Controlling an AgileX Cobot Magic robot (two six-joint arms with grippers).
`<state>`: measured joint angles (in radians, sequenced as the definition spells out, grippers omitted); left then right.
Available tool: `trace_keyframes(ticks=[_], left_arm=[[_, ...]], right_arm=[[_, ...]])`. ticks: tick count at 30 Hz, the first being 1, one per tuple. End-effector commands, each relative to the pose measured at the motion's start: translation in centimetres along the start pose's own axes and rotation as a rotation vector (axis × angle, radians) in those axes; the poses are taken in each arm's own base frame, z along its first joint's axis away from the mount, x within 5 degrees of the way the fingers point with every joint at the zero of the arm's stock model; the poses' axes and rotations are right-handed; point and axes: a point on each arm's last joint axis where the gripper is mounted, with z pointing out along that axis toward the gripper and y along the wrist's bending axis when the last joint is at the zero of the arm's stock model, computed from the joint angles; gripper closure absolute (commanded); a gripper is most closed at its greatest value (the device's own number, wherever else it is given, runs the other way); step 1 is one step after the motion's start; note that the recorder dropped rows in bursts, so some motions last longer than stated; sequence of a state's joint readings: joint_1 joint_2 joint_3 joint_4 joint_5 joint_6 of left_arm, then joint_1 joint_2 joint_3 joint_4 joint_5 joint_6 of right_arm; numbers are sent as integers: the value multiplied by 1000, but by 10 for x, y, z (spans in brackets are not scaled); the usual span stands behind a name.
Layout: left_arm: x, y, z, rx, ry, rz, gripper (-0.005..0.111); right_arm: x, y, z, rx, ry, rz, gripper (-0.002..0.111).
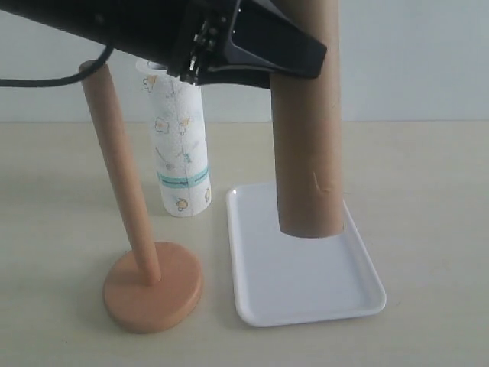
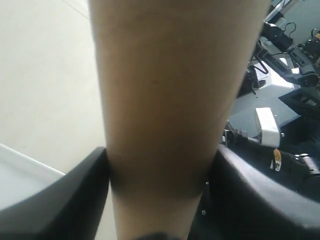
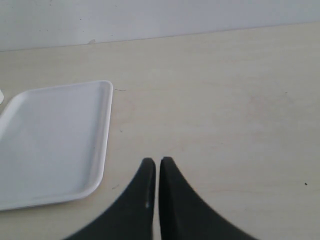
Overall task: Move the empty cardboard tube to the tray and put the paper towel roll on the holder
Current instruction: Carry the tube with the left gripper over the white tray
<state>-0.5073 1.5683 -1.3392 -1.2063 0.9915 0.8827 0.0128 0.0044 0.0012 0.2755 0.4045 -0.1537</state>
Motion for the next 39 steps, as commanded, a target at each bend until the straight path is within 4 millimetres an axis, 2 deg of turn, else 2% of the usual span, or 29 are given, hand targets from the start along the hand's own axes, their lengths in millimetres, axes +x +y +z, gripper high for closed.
trace_keyframes(ticks=[1, 9, 18, 25, 33, 39], left_arm=[[2, 15, 13, -18, 11, -35, 103], [10, 49, 39, -30, 63, -131, 103], [16, 56, 67, -48, 104, -119, 103], [21, 63, 72, -54, 13, -155, 103], [36, 72, 74, -103, 23, -184, 103], [41, 74, 75, -116, 50, -165, 103]], right_arm=[[-1, 0, 0, 2, -9, -1, 106], [-1, 0, 0, 2, -9, -1, 106], [-1, 0, 0, 2, -9, -1, 106], [-1, 0, 0, 2, -9, -1, 106], [-1, 0, 0, 2, -9, -1, 106], [-1, 0, 0, 2, -9, -1, 106]])
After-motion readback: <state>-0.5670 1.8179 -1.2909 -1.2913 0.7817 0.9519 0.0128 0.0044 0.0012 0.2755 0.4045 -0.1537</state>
